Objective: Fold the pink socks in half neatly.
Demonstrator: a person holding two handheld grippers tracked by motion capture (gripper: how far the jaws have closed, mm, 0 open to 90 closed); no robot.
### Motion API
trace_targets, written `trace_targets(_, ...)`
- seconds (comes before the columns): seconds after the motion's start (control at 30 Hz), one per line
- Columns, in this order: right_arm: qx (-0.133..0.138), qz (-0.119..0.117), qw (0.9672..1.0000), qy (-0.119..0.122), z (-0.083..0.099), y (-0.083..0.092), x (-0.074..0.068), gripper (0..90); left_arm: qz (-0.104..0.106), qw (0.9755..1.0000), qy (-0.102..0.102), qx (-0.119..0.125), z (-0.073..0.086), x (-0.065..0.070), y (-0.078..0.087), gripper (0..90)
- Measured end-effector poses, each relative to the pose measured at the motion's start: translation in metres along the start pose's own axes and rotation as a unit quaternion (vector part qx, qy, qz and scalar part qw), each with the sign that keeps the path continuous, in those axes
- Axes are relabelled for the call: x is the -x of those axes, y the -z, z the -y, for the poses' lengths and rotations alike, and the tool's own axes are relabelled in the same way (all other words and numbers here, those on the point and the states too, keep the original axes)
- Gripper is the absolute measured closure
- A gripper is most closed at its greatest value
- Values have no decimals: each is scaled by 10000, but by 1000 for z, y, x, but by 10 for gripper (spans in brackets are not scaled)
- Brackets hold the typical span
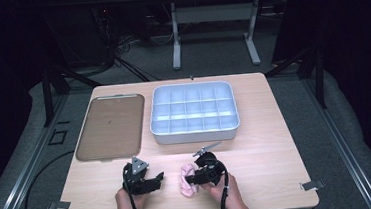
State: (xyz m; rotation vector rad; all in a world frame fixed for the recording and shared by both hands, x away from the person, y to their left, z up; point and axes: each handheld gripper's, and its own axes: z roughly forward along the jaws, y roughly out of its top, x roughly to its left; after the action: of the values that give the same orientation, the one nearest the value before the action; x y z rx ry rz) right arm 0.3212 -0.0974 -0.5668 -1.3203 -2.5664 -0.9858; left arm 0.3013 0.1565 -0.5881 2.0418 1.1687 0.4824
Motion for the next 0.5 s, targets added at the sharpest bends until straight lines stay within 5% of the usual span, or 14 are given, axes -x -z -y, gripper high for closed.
trace_targets(0.13,-5,-36,10000,62,0,0,-1,685,-59,9998,-182,0,1,4,-2,235)
trace_targets(0.5,170,-179,9997,67,3,-1,3,691,-46,9998,-195,31,2,4,-2,232)
